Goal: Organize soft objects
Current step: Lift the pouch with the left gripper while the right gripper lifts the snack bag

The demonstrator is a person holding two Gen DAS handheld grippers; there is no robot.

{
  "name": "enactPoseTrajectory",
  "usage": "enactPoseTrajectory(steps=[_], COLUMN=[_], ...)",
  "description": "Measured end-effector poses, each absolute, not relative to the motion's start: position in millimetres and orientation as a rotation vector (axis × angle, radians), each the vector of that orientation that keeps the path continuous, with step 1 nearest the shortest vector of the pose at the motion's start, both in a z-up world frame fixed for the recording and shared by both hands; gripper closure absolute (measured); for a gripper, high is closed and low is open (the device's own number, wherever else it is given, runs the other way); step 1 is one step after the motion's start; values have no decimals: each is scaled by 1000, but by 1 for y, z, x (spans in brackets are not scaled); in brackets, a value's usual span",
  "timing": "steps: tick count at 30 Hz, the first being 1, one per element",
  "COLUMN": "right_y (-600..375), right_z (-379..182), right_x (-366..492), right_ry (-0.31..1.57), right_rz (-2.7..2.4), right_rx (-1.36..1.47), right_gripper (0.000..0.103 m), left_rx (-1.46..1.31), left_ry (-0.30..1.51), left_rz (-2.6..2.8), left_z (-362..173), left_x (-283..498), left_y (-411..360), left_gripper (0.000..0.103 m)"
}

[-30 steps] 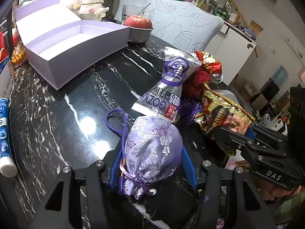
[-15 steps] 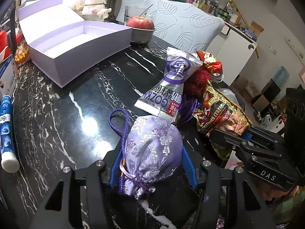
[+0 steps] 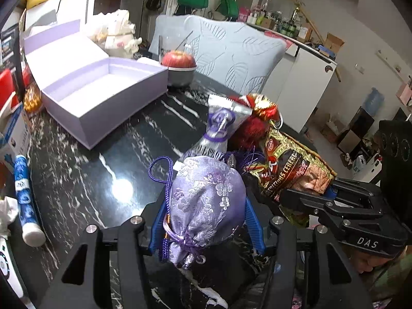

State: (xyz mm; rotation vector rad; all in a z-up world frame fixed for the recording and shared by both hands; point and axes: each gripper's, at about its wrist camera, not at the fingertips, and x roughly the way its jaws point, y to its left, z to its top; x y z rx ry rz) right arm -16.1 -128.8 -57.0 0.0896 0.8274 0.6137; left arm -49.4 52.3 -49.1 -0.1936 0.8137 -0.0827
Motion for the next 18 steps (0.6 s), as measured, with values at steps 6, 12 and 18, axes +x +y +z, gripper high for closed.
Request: enactPoseTrajectory(steps=[6, 12, 18], right_y=[-125, -115, -103], right_z=[-37, -14, 10], right_x=[-20, -16, -5], right_ry=[775, 718, 655], right_rz=[655, 699, 731], right_rx=[78, 53, 19], right_gripper=[78, 78, 78], left_rx=[-176, -174, -158], left_ry=[755, 704, 639], left_rz=[-84, -61, -26], left_z=[-25, -4, 23], left_x=[-55, -55, -49], left_y=[54, 61, 69], left_gripper=[50, 50, 50])
